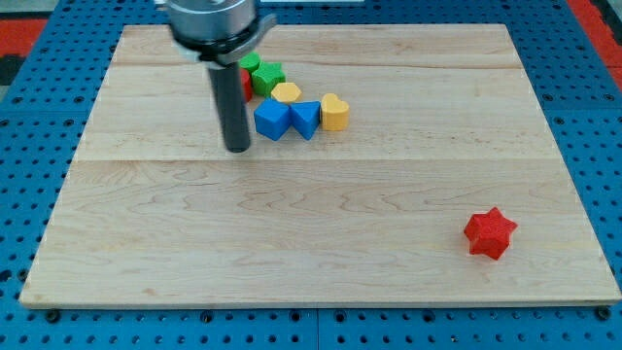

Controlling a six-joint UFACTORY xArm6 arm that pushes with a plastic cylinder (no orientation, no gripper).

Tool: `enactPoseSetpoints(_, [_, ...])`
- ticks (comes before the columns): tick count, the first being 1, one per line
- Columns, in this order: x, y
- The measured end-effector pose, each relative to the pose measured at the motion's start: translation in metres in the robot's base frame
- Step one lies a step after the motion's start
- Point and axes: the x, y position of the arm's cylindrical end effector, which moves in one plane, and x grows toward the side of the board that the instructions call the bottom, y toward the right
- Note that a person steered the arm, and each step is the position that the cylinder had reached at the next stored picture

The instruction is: Move your arm to the left of the blue cube

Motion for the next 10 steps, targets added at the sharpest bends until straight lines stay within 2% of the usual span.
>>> enactPoseSetpoints(1, [-0.049,-0.063])
enactPoseSetpoints(2, [-0.074,-0.051])
enactPoseSetpoints(3, [-0.074,-0.020])
enactPoseSetpoints(6, [-0.066,-0.024])
enactPoseSetpoints(8, [-0.042,-0.016])
enactPoseSetpoints(10, [-0.042,-0.016])
